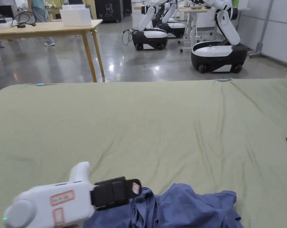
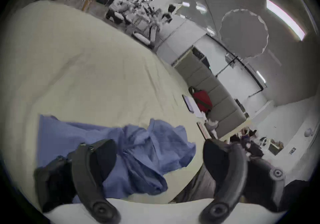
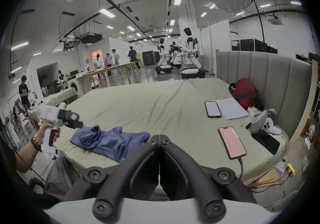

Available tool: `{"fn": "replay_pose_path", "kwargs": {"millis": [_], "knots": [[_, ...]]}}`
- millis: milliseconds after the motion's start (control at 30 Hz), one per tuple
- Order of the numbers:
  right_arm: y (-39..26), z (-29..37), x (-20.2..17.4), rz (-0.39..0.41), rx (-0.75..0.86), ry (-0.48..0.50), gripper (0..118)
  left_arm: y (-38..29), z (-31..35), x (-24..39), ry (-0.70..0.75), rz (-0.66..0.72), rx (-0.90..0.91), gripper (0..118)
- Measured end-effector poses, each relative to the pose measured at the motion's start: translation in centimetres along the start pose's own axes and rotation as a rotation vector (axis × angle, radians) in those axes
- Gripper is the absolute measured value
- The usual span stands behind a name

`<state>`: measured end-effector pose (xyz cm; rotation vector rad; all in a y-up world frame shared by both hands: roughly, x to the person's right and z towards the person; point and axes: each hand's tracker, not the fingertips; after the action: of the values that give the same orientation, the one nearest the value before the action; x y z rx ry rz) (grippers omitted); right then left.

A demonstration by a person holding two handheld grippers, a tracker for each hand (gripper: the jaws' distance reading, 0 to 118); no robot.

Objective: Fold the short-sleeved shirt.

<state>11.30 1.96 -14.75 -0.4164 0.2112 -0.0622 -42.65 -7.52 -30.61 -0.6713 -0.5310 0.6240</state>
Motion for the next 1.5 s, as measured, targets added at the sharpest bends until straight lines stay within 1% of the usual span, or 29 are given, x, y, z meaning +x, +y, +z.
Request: {"fn": "replay_pose_path", "kwargs": {"millis": [33, 67, 133, 167, 267, 300, 367, 400, 433, 500, 600, 633, 733, 833, 1033, 1100, 1167, 1267, 1400, 1500], "knots": [[-0.1, -0.1, 0.2, 0.0, -0.001, 0.003, 0, 0.3, 1.9, -0.4, 0.023, -0.01, 0.033, 84], [-0.1, -0.2, 0.1, -0.001, 0.0, 0.006, 0, 0.5, 3.5, -0.9, 0.052, -0.025, 0.067, 61], [0.0, -0.5, 0.0, -0.001, 0.003, 0.021, 0, 0.0, 6.3, -1.9, 0.136, -0.051, 0.117, 0], [0.0, -0.6, -0.1, -0.001, 0.003, 0.025, 0, -0.4, 7.4, -2.6, 0.161, -0.048, 0.147, 0], [0.0, -1.1, -0.4, 0.004, -0.003, 0.047, 0, -1.8, 9.5, -3.7, 0.177, -0.031, 0.124, 0], [0.0, -1.3, -0.7, 0.006, -0.006, 0.051, 0, -2.1, 9.9, -3.9, 0.194, -0.018, 0.126, 0], [0.1, -1.7, -1.0, 0.014, -0.01, 0.057, 0, -2.5, 9.7, -3.8, 0.182, 0.004, 0.119, 0], [0.1, -1.8, -1.2, 0.016, -0.009, 0.062, 0, -2.6, 9.2, -3.6, 0.174, -0.005, 0.109, 0], [0.1, -1.8, -1.4, 0.017, -0.005, 0.066, 0, -2.6, 8.3, -3.3, 0.171, -0.02, 0.087, 0], [0.1, -1.8, -1.7, 0.01, 0.003, 0.081, 0, -2.8, 6.0, -2.7, 0.217, -0.064, 0.046, 0], [0.0, -1.4, -2.1, 0.009, 0.01, 0.098, 0, -3.6, 1.5, -2.2, 0.172, -0.047, -0.01, 0], [0.0, -1.2, -2.2, 0.012, 0.01, 0.1, 0, -3.6, 0.0, -3.2, 0.179, -0.053, -0.023, 0], [-0.2, -0.6, -2.1, 0.021, 0.005, 0.09, 0, -4.8, -4.2, -2.4, 0.219, -0.111, -0.107, 0], [-0.4, -0.1, -1.6, 0.018, 0.003, 0.078, 0, -5.8, -7.9, -2.0, 0.196, -0.104, -0.172, 0], [-1.0, 0.3, -0.9, 0.001, -0.005, 0.055, 0, -6.4, -10.6, -1.3, 0.116, -0.083, -0.164, 0], [-1.2, 0.1, -0.8, 0.002, -0.016, 0.051, 0, -6.6, -11.1, -1.2, 0.137, -0.097, -0.172, 0], [-1.4, 0.0, -0.8, 0.005, -0.021, 0.049, 0, -6.6, -11.1, -1.1, 0.134, -0.116, -0.176, 0], [-1.4, -0.3, -0.8, -0.002, -0.018, 0.054, 0, -6.0, -9.9, -0.9, 0.13, -0.109, -0.17, 0], [-0.9, -0.2, -0.9, -0.002, 0.014, 0.065, 0, -3.8, -3.7, -0.8, 0.056, -0.133, -0.027, 0], [-0.3, -0.4, -0.9, -0.002, 0.035, 0.083, 0, -3.0, 2.0, -2.1, 0.135, -0.155, 0.055, 0]]}}
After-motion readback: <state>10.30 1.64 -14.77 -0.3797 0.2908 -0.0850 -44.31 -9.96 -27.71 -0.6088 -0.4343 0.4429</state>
